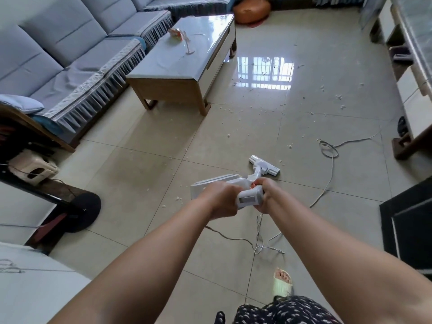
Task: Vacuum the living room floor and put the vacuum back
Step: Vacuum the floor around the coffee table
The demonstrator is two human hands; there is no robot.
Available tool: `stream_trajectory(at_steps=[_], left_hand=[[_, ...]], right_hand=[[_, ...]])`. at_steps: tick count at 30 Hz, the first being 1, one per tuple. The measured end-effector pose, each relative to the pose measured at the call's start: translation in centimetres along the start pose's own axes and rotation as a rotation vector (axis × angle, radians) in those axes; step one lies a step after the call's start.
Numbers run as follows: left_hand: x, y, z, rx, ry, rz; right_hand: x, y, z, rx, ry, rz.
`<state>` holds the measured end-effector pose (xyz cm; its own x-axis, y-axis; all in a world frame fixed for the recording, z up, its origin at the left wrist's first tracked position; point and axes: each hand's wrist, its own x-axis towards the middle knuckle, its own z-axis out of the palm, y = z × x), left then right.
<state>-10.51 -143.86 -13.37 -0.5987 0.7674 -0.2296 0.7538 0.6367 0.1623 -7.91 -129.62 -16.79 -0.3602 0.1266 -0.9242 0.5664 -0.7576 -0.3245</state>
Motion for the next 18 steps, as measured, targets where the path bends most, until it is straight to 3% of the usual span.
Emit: stream_trajectory(at_steps=[9,18], left_hand=[[-2.3,1.2,2.7,-0.01,0.011,0.035],[-0.3,2.1,3.5,0.016,0.006,0.054]], right_hand=[[-1.6,3.2,-2.2,-0.015,0.03,-0.015],[-0.6,2.1,-3.8,-0.051,0.023,-0.052]])
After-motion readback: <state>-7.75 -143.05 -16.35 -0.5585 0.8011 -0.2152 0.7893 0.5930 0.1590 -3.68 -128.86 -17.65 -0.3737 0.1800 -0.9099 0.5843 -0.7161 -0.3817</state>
